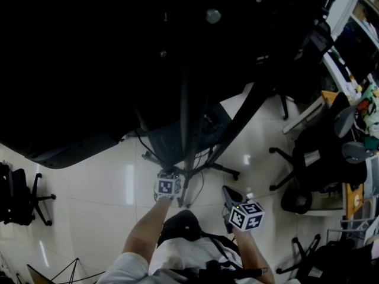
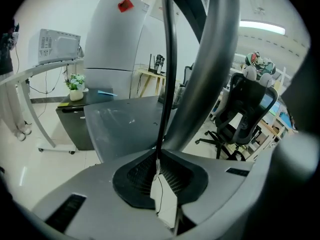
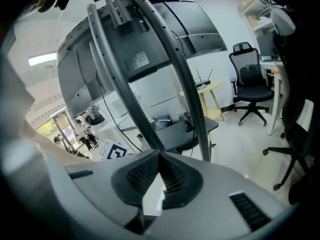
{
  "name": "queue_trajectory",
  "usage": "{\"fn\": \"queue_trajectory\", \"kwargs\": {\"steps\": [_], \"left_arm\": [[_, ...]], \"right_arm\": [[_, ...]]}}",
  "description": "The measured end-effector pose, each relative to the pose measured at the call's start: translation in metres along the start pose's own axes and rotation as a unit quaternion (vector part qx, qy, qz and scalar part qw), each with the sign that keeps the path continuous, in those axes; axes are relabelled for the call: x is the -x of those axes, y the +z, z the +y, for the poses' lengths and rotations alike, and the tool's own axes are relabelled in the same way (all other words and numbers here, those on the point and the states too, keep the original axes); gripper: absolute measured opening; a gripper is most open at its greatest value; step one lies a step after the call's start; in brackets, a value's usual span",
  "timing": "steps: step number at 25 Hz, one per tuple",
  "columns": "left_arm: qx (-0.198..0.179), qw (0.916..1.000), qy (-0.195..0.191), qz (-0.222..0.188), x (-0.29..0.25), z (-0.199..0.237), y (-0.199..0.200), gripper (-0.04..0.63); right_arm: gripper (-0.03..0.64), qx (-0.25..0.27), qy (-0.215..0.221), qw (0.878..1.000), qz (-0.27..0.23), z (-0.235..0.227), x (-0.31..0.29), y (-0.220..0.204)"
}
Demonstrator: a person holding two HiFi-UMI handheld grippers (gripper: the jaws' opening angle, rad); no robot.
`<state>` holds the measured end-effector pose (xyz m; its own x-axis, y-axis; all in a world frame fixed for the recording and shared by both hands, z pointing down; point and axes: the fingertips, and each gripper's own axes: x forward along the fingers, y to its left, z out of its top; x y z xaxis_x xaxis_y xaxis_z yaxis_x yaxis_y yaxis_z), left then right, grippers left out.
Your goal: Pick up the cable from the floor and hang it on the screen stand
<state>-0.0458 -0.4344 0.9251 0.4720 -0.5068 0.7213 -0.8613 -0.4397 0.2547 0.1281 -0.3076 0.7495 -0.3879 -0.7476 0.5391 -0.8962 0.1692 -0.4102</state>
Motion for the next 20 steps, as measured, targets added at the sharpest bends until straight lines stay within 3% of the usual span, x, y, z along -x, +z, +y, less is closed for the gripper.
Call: {"fn": "queue_trajectory", "kwargs": {"steps": [10, 20], "left_arm": [[0.010, 0.9978, -0.053, -0.040, 0.083, -0.104, -0.015, 0.021], [-0.069, 0.9877, -0.079, -0.116, 0.187, -0.216, -0.004, 0.017]], "right_arm": [[0.011, -0.010, 0.009, 1.000, 0.005, 0.016, 0.078, -0.022], [0.023, -0.025, 0.032, 0.999, 0.001, 0.026, 0.167, -0.082]]}}
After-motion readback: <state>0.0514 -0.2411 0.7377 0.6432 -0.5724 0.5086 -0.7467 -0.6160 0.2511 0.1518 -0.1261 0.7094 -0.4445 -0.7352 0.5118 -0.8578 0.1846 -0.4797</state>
